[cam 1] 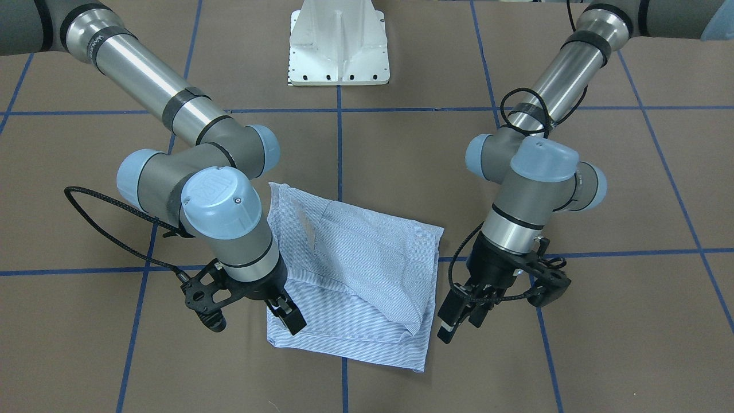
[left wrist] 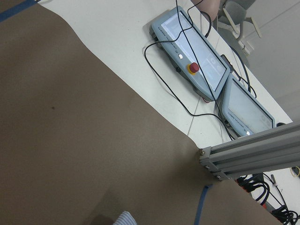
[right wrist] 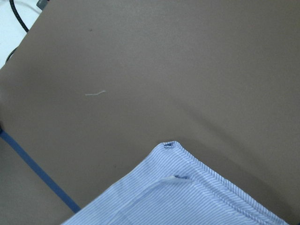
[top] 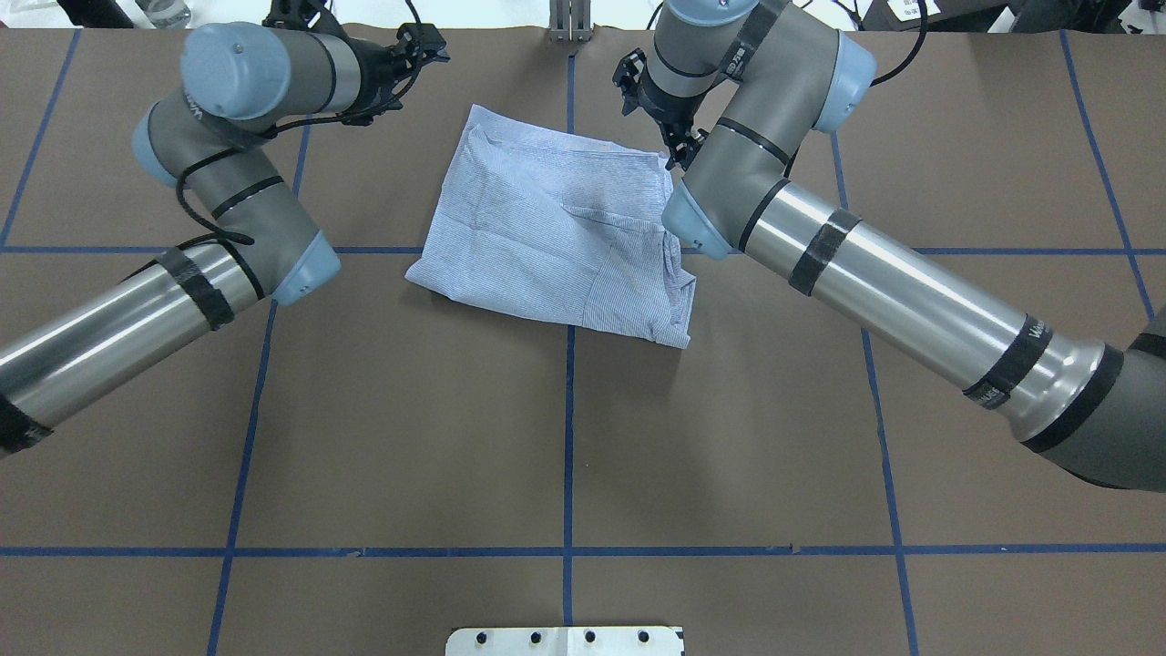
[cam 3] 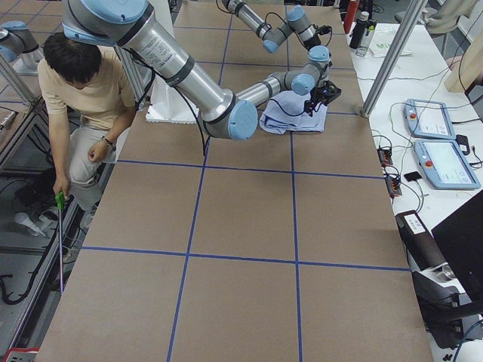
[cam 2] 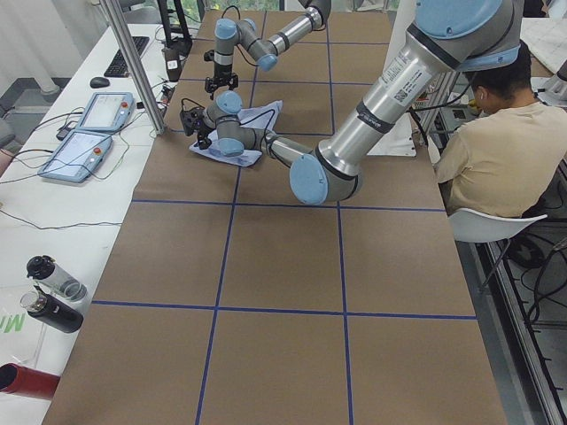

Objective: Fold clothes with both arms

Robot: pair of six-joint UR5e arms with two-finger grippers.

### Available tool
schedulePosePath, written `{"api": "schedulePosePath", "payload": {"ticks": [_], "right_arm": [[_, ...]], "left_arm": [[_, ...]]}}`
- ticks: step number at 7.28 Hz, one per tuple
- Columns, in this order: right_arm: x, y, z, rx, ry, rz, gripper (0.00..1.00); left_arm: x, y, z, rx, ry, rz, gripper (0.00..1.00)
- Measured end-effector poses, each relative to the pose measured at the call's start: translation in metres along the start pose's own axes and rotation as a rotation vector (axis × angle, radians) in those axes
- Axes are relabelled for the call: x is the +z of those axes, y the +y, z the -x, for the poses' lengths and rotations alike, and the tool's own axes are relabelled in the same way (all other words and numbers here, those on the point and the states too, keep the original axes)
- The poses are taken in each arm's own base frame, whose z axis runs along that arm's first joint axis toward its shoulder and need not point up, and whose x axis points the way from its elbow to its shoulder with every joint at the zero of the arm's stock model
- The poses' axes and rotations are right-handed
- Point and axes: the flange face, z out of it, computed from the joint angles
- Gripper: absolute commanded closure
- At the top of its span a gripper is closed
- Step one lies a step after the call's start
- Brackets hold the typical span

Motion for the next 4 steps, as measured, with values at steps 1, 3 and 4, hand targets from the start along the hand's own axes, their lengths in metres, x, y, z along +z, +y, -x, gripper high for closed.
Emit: {"api": "schedulePosePath", "payload": {"ticks": [1,3,4], "right_arm": [[0.0,0.01,-0.007,-0.013,-0.006,0.01,0.0],[0.007,0.017,-0.023,-0.038,-0.003,0.021,0.0],[0.012,0.016,-0.033,-0.075,0.001,0.023,0.03]], "left_arm": [[-0.022,-0.004,0.02,0.068,0.006,0.035,0.01],[-0.056,-0.004,0.053,0.16,0.015,0.063,0.01],[-0.067,-0.004,0.064,0.2,0.018,0.064,0.01]]}}
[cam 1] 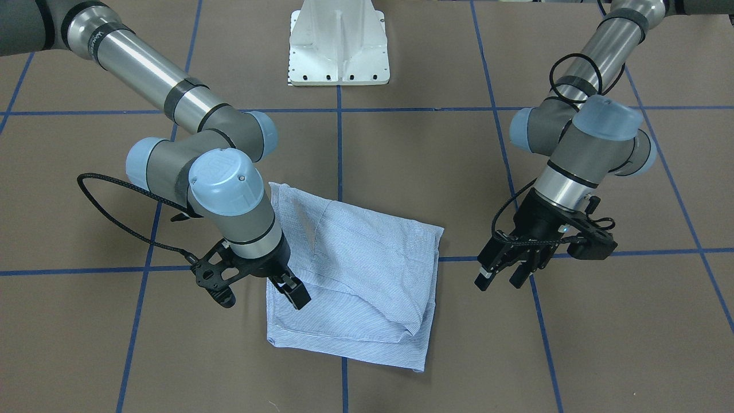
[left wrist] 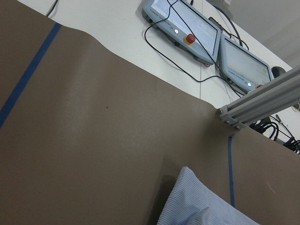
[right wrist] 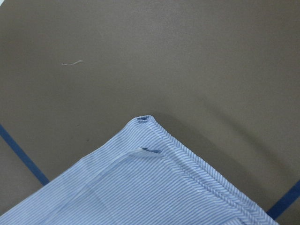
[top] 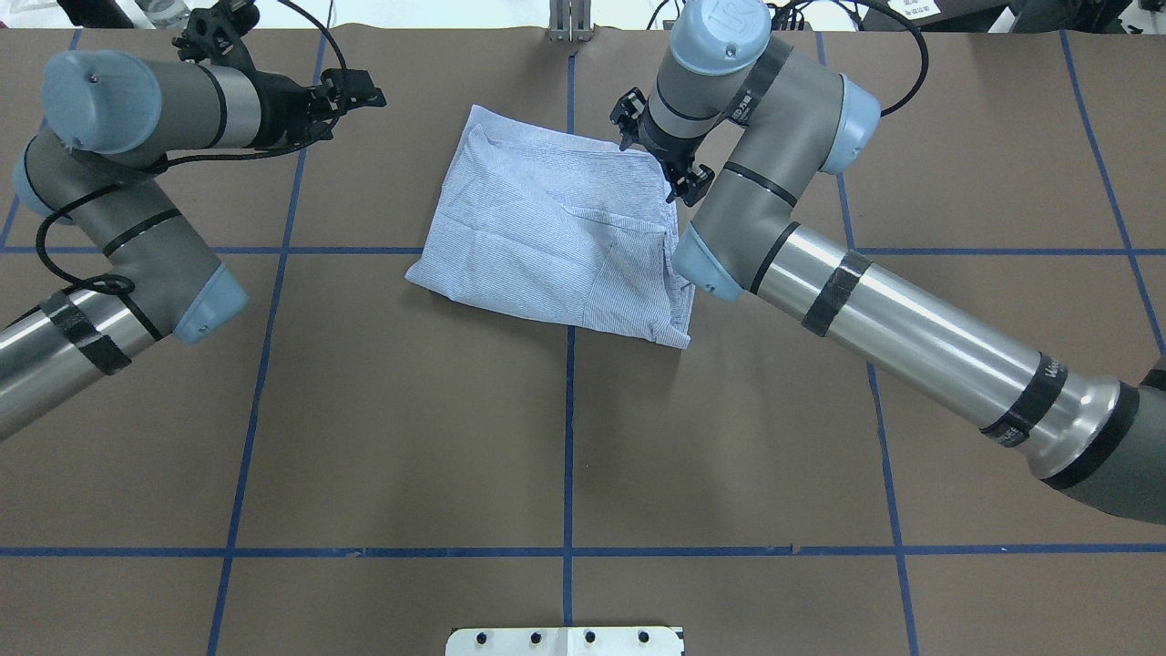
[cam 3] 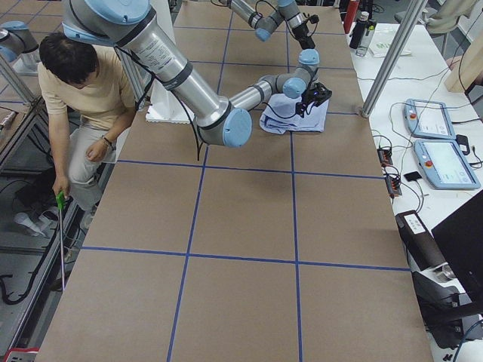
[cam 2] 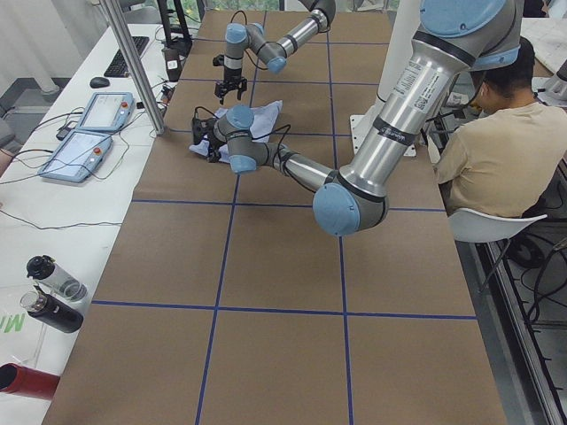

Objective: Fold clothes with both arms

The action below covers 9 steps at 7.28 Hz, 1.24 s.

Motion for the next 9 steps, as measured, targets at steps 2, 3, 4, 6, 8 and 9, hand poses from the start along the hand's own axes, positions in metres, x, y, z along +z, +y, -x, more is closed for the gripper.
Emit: {"api": "schedulePosePath", "payload": {"ticks": [2,3,4,6,8,9], "right_arm": [[0.006,0.001,-0.011,-0.101,-0.031,0.015,0.28],[0.011,-0.003,-0.02,-0.145,-0.061,0.026,0.36],[0.016,-0.009,-0.031,-0.177,-0.079,0.036,0.43],[0.022,-0.011,-0.043,-0.193,-0.092,0.052,0.48],[0.028,-0.002,-0.048,-0.201,-0.089,0.064,0.48],[0.03,0.004,-0.05,-0.206,-0.087,0.071,0.48]], "left_arm": [[-0.025,0.007,0.016,0.079,0.014,-0.007,0.01],[-0.034,0.009,0.014,0.098,0.026,-0.012,0.01],[-0.038,0.009,0.011,0.107,0.034,-0.016,0.01],[-0.041,0.009,0.007,0.111,0.042,-0.02,0.01],[-0.041,0.008,0.005,0.112,0.044,-0.022,0.01],[-0.041,0.008,0.005,0.112,0.044,-0.022,0.01]]}}
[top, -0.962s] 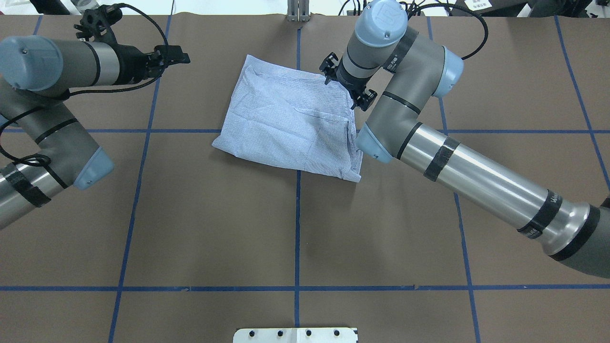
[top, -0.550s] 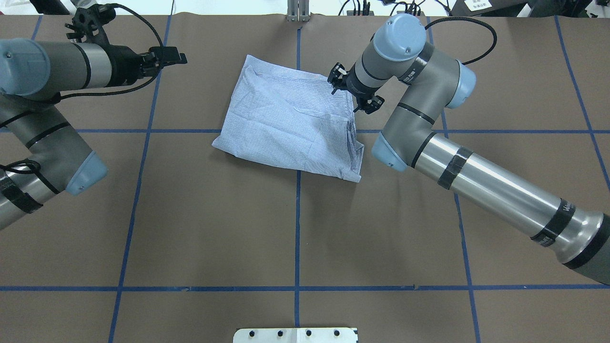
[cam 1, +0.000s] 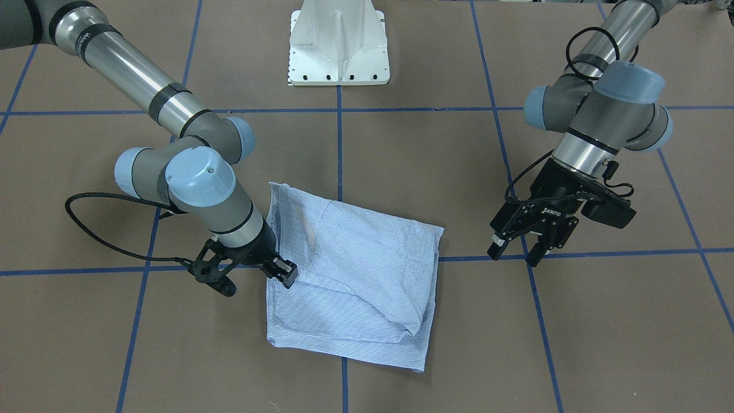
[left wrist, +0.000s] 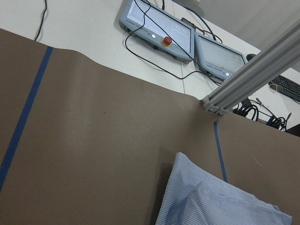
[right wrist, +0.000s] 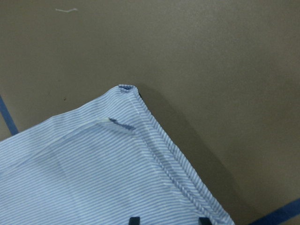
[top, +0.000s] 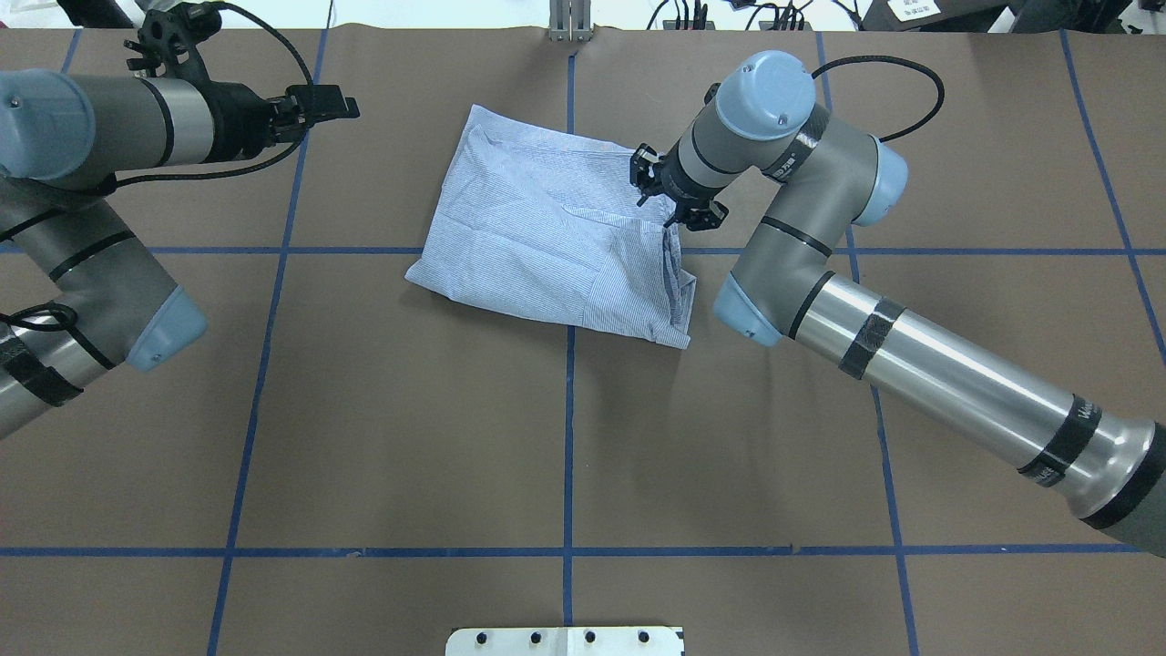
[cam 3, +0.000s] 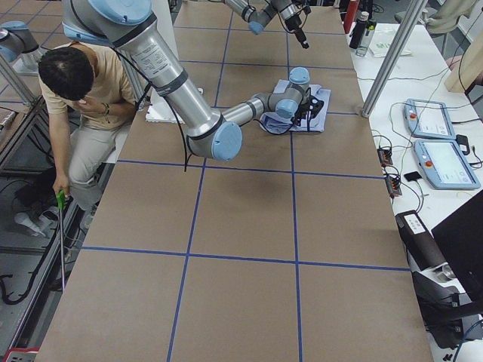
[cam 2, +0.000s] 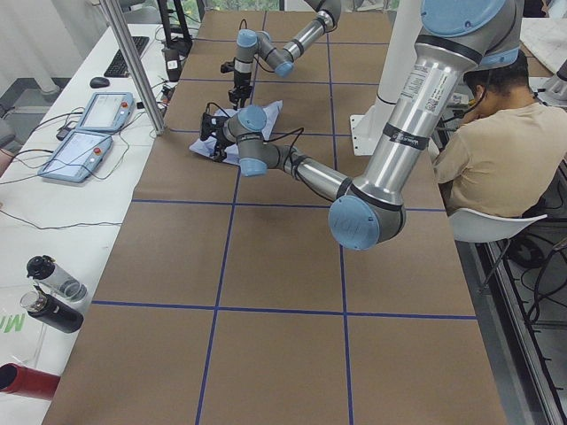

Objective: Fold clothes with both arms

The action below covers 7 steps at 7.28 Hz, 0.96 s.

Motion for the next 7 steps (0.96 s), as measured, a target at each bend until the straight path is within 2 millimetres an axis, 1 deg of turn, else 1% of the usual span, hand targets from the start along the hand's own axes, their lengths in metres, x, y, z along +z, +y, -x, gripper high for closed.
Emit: {"api": "schedulePosePath", "payload": {"ticks": [1,3,4,6,7], "right_arm": [[0.002,0.005,-0.001,-0.004,0.002,0.005,0.48],[0.0,0.01,0.0,-0.009,0.0,0.012,0.48],[-0.001,0.01,-0.004,-0.01,0.003,0.018,0.48],[0.0,0.009,-0.019,-0.013,0.011,0.026,0.48],[0.001,0.011,-0.022,-0.015,0.015,0.029,0.48]], "left_arm": [[0.0,0.0,0.0,0.0,0.0,0.0,0.01],[0.0,-0.001,0.001,-0.001,-0.002,-0.001,0.01],[0.0,-0.001,0.001,-0.001,-0.003,-0.001,0.01],[0.001,-0.001,0.001,-0.001,-0.003,0.0,0.02],[0.001,-0.001,0.001,-0.001,-0.003,-0.001,0.01]]}}
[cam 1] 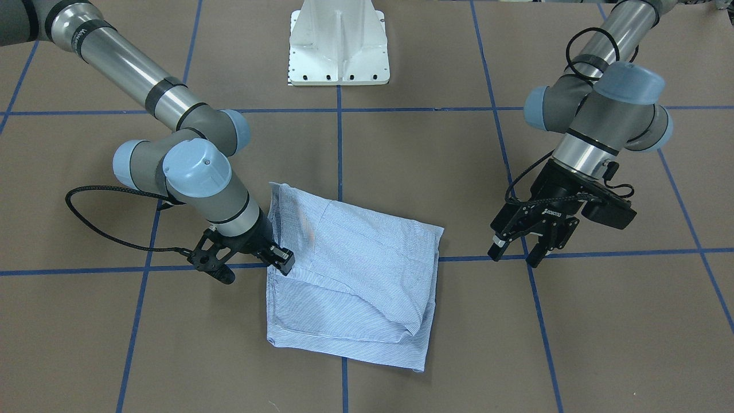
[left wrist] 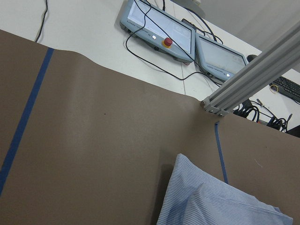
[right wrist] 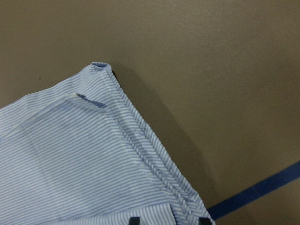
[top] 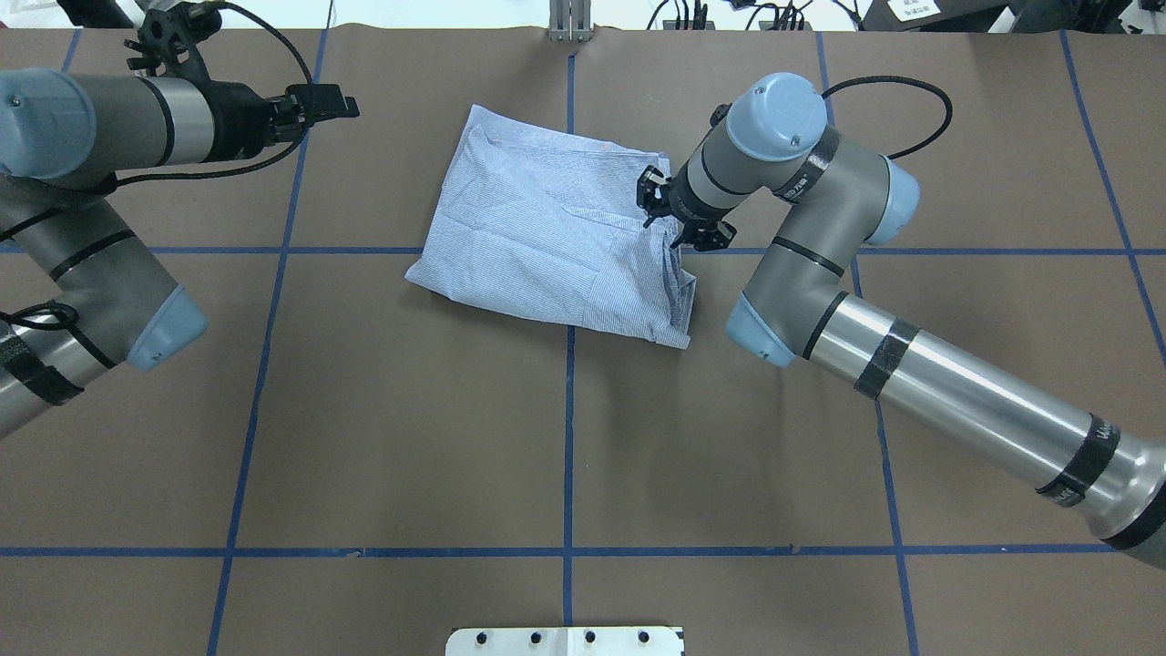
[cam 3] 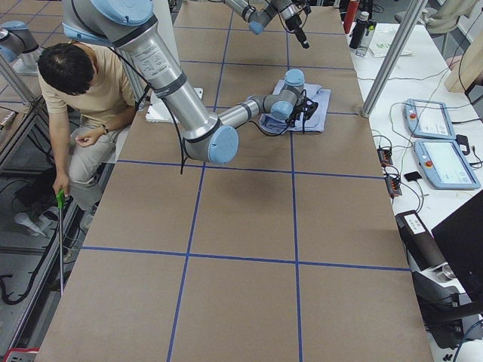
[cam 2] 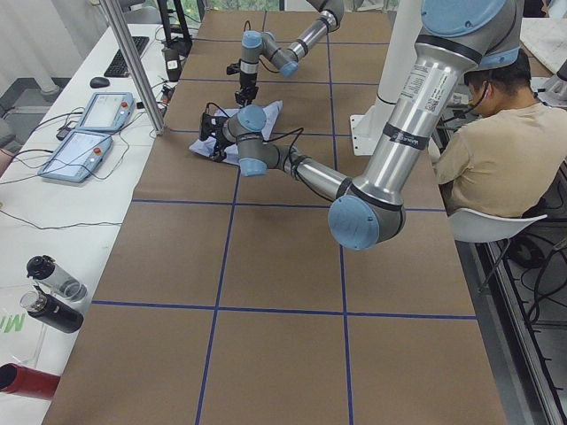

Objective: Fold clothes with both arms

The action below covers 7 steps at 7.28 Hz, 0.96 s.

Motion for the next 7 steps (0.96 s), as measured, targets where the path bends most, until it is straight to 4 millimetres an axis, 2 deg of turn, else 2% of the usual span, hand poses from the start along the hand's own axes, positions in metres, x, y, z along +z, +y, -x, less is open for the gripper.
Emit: {"api": "schedulePosePath", "payload": {"ticks": [1,2,3,4,7], "right_arm": [[0.0017,0.0025,-0.0006,-0.002,0.002,0.002,0.49],[0.0024,0.0042,0.0,-0.003,0.002,0.002,0.57],[0.0026,0.0046,0.0011,-0.002,0.004,0.001,0.89],[0.0028,0.005,0.0021,-0.001,0.008,0.0,1.0],[-0.0002,0.0019,0.005,0.003,0.008,-0.004,1.0]], "left_arm": [[0.0,0.0,0.0002,0.0,0.0,0.0,0.01],[-0.0001,0.0,0.0003,0.0,-0.001,0.0,0.01],[-0.0004,-0.0004,0.0002,0.0,0.0,-0.001,0.01],[-0.0007,-0.0007,0.0001,0.0,0.0,-0.002,0.01],[-0.001,-0.001,0.0008,0.0,-0.001,-0.002,0.02]]}}
